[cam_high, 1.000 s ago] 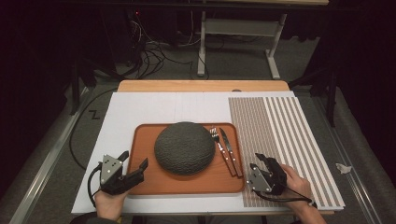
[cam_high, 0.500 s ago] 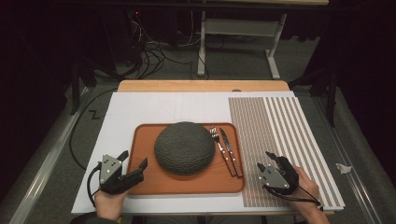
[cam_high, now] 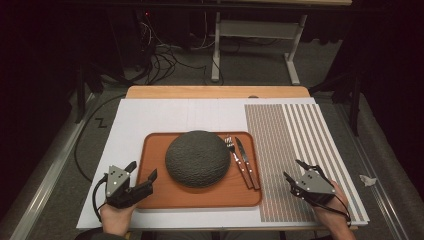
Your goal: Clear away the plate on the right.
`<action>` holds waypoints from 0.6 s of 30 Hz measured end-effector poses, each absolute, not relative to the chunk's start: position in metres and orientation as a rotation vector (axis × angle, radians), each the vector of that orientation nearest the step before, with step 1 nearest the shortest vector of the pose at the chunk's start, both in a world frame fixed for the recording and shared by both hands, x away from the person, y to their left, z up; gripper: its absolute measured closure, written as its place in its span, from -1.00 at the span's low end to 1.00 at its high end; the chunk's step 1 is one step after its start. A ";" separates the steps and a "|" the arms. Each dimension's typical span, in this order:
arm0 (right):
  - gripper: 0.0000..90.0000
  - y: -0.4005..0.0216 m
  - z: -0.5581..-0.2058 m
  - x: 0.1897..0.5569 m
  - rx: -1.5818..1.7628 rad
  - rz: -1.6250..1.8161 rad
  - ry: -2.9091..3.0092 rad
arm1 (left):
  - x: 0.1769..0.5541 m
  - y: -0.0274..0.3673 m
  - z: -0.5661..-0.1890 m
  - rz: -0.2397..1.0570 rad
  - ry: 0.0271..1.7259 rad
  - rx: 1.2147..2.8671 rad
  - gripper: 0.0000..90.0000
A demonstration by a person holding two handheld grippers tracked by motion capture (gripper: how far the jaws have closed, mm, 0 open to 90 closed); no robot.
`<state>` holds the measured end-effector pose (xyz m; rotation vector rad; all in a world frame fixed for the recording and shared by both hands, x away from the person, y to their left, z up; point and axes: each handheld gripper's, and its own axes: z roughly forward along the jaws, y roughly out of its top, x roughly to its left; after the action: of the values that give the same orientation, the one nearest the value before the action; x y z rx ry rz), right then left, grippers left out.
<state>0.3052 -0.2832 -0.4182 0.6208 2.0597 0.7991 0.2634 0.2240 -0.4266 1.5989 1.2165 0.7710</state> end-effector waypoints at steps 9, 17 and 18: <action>-0.01 -0.312 -0.416 0.311 0.811 0.991 2.009 | 0.263 0.226 -0.427 0.777 1.226 1.593 -0.42; -0.05 -0.333 -0.419 0.317 0.965 1.101 1.976 | 0.264 0.230 -0.427 0.784 1.243 1.583 -0.42; -0.06 -0.336 -0.420 0.317 0.984 1.114 1.969 | 0.264 0.230 -0.427 0.784 1.245 1.583 -0.42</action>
<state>0.3172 -0.3356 -0.4198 0.9835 1.9688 1.1136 0.2640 0.2304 -0.4267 1.5826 1.2449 0.7845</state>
